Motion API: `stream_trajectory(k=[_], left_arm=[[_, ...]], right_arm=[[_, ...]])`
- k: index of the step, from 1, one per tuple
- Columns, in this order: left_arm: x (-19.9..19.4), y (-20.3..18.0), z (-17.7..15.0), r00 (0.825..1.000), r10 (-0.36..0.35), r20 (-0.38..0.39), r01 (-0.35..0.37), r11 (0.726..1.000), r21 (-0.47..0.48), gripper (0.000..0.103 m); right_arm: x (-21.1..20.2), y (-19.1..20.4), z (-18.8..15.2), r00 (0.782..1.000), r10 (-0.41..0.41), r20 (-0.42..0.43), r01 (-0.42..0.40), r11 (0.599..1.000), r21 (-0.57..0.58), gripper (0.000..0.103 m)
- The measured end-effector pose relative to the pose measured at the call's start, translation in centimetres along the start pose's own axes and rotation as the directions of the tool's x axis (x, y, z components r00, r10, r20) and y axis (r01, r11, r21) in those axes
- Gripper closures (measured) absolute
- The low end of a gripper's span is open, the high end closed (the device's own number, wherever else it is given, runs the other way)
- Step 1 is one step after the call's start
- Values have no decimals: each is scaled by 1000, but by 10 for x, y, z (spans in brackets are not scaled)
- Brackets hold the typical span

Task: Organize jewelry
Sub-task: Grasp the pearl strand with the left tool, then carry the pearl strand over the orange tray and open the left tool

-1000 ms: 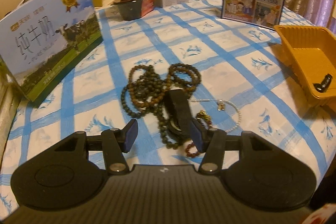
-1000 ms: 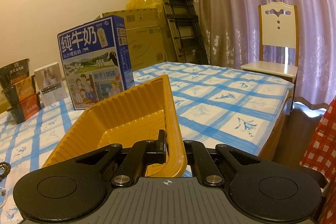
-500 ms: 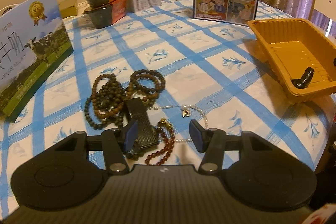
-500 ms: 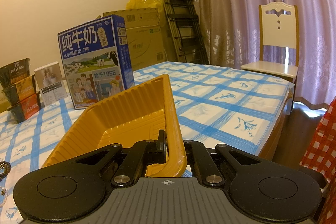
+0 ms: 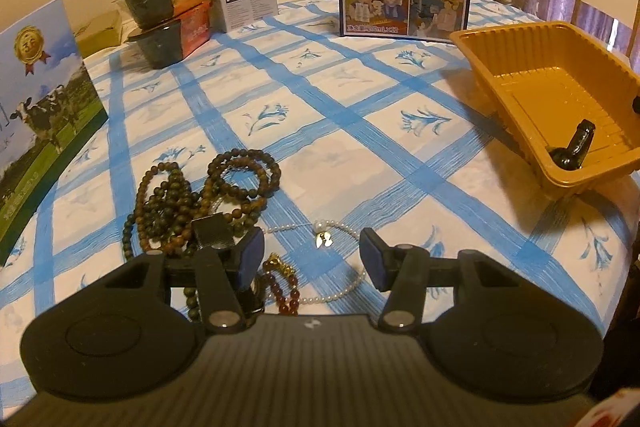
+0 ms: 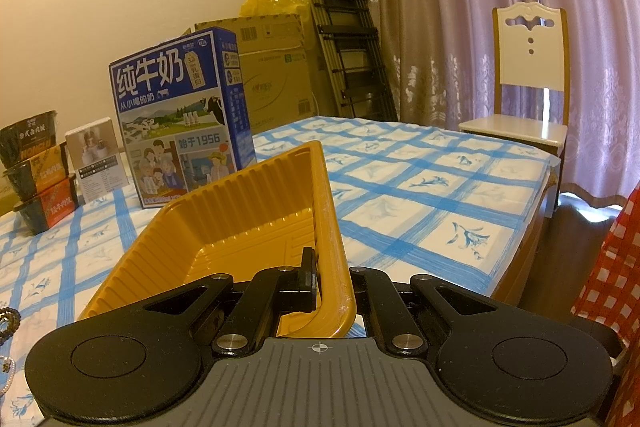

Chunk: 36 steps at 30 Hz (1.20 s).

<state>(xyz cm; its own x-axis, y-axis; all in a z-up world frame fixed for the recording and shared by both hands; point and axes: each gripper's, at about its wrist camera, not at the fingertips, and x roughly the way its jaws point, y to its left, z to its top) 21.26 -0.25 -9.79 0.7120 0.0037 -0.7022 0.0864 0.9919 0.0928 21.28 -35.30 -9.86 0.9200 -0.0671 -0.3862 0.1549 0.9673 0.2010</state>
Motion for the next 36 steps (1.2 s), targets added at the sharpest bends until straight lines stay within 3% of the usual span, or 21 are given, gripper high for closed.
stream_trajectory(k=[3, 12, 22, 36], left_arm=[[7, -1, 0, 1000, 2, -8, -1, 1000, 19, 55], [30, -6, 0, 999, 0, -41, 3, 998, 69, 74], [41, -9, 3, 999, -23, -48, 26, 998, 58, 93], [41, -12, 3, 999, -12, -43, 15, 998, 67, 94]], right_arm=[[0, -1, 0, 1000, -1, 0, 1, 1000, -1, 98], [0, 0, 0, 1000, -1, 0, 1, 1000, -2, 98], [-1, 2, -1, 1000, -1, -1, 1, 1000, -1, 98], [0, 2, -1, 1000, -2, -1, 2, 1000, -2, 98]])
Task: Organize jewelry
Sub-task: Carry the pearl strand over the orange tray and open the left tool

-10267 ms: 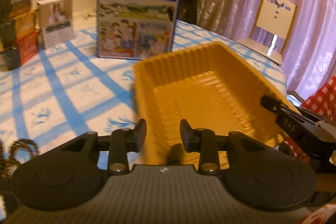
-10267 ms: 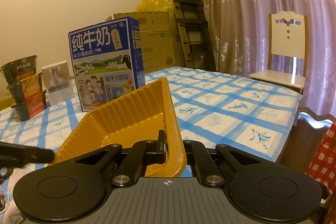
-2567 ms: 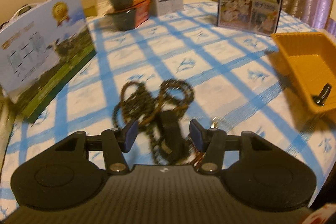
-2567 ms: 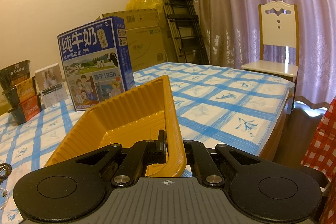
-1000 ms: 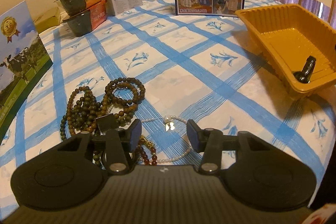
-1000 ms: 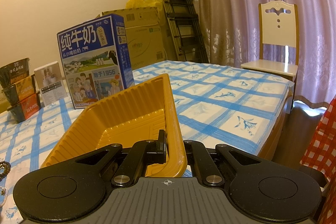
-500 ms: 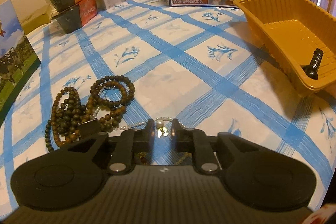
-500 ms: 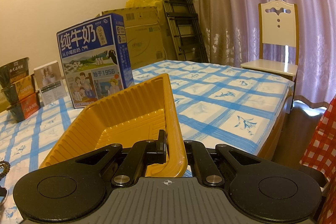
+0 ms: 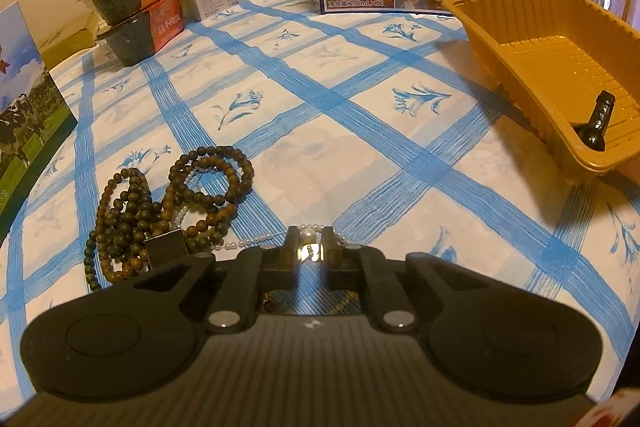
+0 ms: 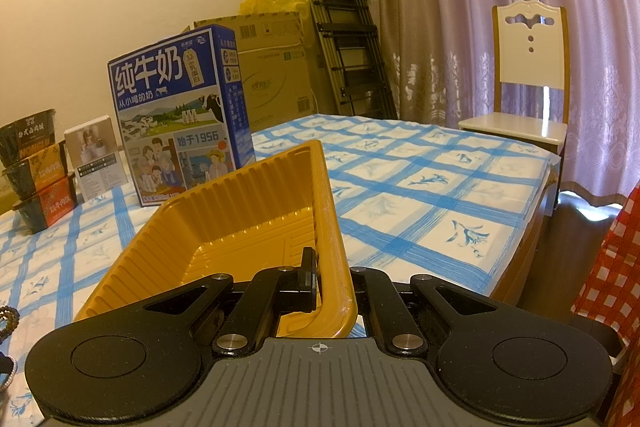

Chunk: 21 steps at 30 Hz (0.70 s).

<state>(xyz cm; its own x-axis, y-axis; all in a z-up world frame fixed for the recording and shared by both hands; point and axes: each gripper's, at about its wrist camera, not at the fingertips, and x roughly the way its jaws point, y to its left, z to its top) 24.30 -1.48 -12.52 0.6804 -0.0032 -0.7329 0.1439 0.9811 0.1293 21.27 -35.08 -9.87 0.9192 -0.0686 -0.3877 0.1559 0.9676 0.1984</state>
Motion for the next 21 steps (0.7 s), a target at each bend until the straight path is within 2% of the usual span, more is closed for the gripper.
stream_trajectory(k=[7, 12, 17, 21], left_arm=[[-2, 1, 2, 1000, 1, 5, -1, 1000, 1, 94], [-16, -2, 10, 999, -17, 38, 17, 1000, -7, 94], [-37, -13, 27, 992, -75, 100, 76, 997, -14, 94], [-49, -30, 44, 979, -145, 146, 148, 989, -15, 94]], right_arm=[[0, 0, 0, 1000, 0, 0, 0, 1000, 0, 98], [0, 0, 0, 1000, 0, 0, 0, 1000, 0, 98], [0, 1, 0, 1000, 1, 0, -1, 1000, 1, 98], [0, 1, 0, 1000, 0, 0, 0, 1000, 0, 98]])
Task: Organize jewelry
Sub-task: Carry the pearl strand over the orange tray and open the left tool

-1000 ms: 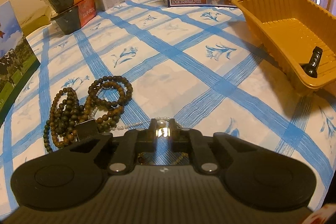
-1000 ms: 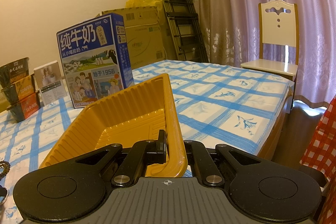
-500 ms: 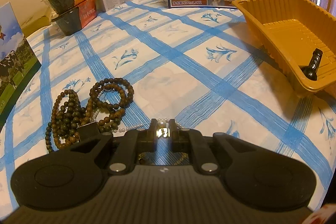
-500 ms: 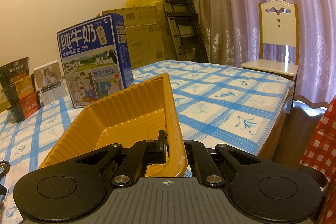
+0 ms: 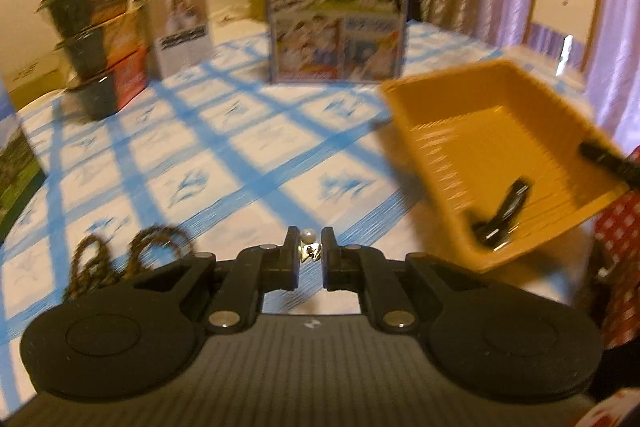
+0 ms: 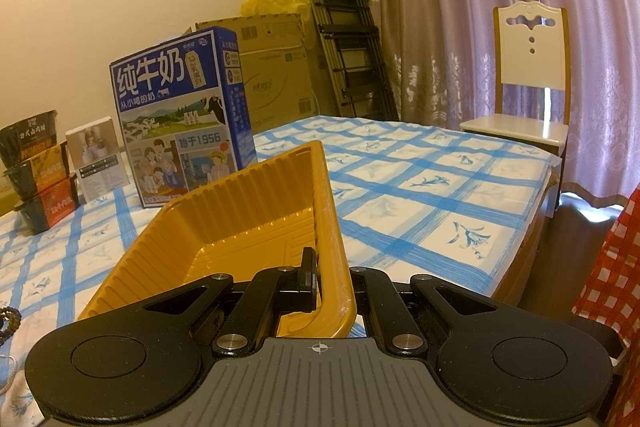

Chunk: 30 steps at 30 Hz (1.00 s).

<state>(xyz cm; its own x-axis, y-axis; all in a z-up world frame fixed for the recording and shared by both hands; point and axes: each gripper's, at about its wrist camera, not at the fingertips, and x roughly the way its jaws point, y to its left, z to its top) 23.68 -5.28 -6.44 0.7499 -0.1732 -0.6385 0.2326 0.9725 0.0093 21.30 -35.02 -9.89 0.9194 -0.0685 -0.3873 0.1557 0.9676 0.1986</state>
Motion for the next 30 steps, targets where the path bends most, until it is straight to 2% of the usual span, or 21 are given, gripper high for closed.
stream_trajectory(k=[5, 10, 15, 22, 27, 30], left_arm=[[2, -39, 19, 992, -126, 30, 126, 992, 13, 94], [11, -85, 31, 967, -252, 36, 251, 968, 30, 94], [28, -121, 36, 944, -330, 13, 329, 943, 48, 94], [54, -143, 34, 928, -369, -37, 371, 927, 53, 94], [64, -145, 33, 929, -368, -43, 369, 929, 19, 93], [60, -140, 33, 925, -378, -27, 378, 926, -16, 83]], right_arm=[[0, 0, 0, 1000, 0, 0, 0, 1000, 0, 98], [0, 1, -1, 1000, 1, 1, -1, 1000, -3, 98], [0, 2, -1, 1000, 3, 1, -3, 1000, 0, 98], [0, 2, -1, 1000, 3, 0, -3, 1000, 1, 98], [0, 2, -1, 1000, 3, 0, -3, 1000, 1, 98], [0, 2, -1, 1000, 3, 0, -3, 1000, 1, 98]])
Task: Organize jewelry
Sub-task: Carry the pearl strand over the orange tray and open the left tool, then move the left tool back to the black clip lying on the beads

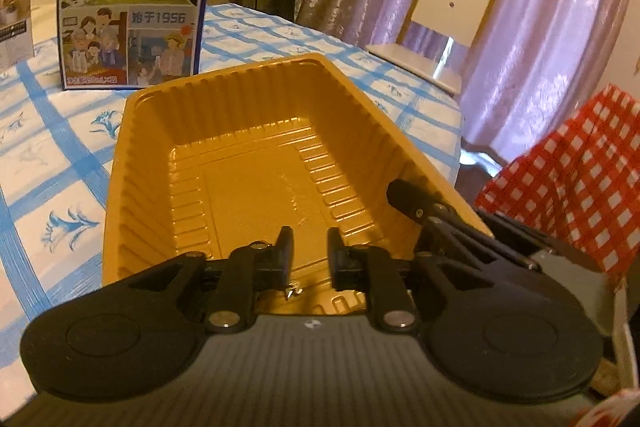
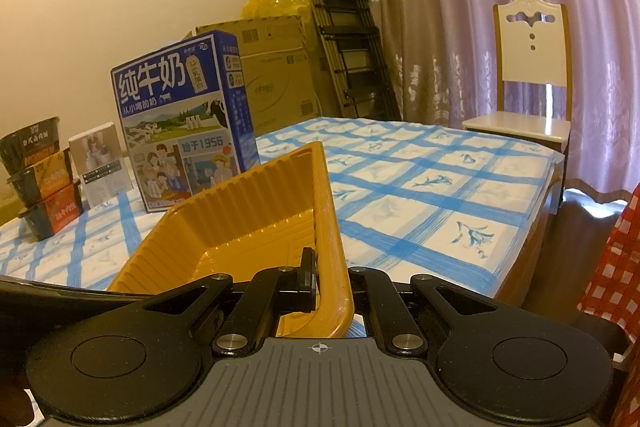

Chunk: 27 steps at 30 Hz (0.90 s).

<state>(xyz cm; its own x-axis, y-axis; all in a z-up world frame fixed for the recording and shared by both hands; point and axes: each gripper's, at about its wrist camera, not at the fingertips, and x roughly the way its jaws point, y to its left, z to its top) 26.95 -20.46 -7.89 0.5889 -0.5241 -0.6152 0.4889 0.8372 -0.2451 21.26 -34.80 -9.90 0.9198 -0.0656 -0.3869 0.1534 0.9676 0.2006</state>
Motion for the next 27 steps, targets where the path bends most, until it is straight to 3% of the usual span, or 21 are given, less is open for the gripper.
stream_trajectory(k=[6, 8, 11, 15, 18, 21, 27], left_arm=[[-35, 14, 3, 996, 15, 86, -8, 997, -82, 76], [-55, 20, 1, 990, 42, 132, -28, 994, -106, 66], [-86, 33, -9, 979, 105, 173, -85, 990, -115, 61], [-121, 59, -29, 960, 237, 148, -218, 967, -134, 57], [-142, 83, -50, 939, 335, 82, -317, 932, -175, 54], [-159, 103, -72, 907, 422, 16, -412, 893, -184, 47], [-185, 128, -106, 838, 537, -99, -545, 816, -190, 24]], right_arm=[[0, 0, 0, 1000, -2, 0, 2, 1000, -2, 98], [0, 0, 0, 1000, -2, 0, 2, 1000, -2, 98], [0, 0, 1, 1000, -1, 0, 1, 1000, -3, 98], [0, 0, 1, 1000, -1, 0, 1, 1000, -1, 98], [0, 0, 1, 1000, -3, -1, 3, 1000, -3, 98], [0, 0, 1, 1000, -3, -1, 3, 1000, -2, 98], [0, -1, 1, 1000, -2, -2, 2, 1000, -1, 98]])
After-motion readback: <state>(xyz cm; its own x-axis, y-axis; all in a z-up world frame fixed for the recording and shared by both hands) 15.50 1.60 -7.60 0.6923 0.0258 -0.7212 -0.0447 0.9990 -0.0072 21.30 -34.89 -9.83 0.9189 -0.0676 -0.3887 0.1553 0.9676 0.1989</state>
